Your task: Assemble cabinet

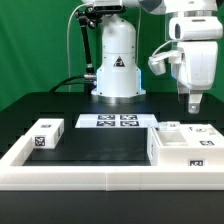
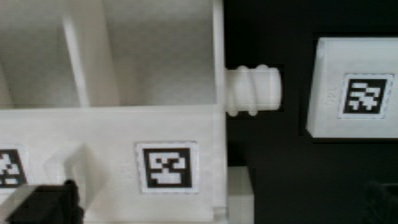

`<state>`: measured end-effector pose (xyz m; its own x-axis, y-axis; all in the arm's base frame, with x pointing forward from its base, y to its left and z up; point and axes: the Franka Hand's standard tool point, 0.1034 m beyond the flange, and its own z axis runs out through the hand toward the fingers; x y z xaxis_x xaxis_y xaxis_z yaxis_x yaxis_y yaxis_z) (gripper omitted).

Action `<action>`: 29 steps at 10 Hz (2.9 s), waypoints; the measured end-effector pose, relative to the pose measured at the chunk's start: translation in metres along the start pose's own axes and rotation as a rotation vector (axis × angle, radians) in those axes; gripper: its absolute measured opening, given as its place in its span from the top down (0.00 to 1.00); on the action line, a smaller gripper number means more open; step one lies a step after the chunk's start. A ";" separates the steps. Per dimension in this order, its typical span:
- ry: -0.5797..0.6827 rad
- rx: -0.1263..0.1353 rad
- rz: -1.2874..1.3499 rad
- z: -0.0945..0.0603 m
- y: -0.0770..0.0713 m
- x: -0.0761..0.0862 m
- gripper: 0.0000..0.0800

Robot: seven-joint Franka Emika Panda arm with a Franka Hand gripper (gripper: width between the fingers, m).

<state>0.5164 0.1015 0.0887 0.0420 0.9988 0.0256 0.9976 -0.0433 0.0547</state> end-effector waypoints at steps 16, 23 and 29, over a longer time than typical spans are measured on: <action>0.052 0.055 0.097 0.061 -0.115 -0.001 0.00; 0.052 0.072 0.101 0.067 -0.121 -0.002 0.70; 0.053 0.074 0.102 0.069 -0.121 -0.002 0.92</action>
Offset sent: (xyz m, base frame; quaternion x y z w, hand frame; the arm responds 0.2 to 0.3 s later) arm -0.0648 0.0128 -0.0014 -0.0333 0.0283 0.0282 0.9986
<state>0.3990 0.1066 0.0134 0.1422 0.9866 0.0806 0.9898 -0.1406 -0.0248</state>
